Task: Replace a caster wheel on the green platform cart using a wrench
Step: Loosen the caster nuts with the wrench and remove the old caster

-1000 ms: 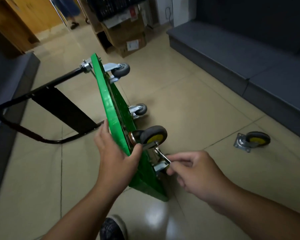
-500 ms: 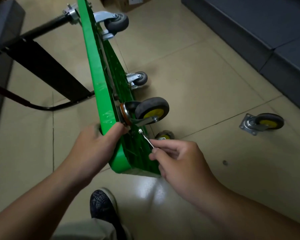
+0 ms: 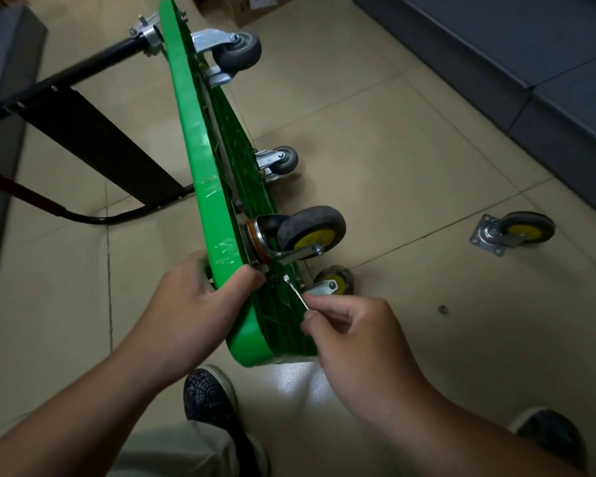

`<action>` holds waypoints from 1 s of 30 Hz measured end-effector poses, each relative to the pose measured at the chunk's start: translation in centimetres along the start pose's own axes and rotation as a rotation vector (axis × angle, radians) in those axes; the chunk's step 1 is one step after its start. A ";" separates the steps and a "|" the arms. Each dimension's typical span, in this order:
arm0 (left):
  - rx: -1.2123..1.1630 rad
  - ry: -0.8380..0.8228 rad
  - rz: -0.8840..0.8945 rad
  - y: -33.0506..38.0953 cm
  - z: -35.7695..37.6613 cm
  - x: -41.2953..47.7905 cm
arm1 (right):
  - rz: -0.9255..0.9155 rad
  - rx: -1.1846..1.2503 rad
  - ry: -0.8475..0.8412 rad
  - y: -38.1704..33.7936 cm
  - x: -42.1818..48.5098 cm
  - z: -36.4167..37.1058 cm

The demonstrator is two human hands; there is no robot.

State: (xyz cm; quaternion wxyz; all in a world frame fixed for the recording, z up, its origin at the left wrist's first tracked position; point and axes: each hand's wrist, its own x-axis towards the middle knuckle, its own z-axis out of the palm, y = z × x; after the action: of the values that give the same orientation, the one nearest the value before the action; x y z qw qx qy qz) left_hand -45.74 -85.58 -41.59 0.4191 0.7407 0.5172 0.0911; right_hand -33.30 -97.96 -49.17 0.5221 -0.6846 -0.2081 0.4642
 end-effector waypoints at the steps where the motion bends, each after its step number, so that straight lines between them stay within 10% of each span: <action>1: 0.020 0.005 0.001 0.0 0.0 0.1 | 0.032 0.022 -0.019 0.3 0.1 -0.1; 30: 0.014 0.180 0.191 -0.6 1.0 -0.2 | 0.315 0.076 -0.124 -5.5 0.9 1.4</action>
State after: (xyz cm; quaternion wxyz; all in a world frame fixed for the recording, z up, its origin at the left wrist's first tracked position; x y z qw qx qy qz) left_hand -45.66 -86.18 -42.57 0.3553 0.7783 0.4803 0.1934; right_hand -33.01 -94.52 -44.55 0.4545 -0.6585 -0.1125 0.5892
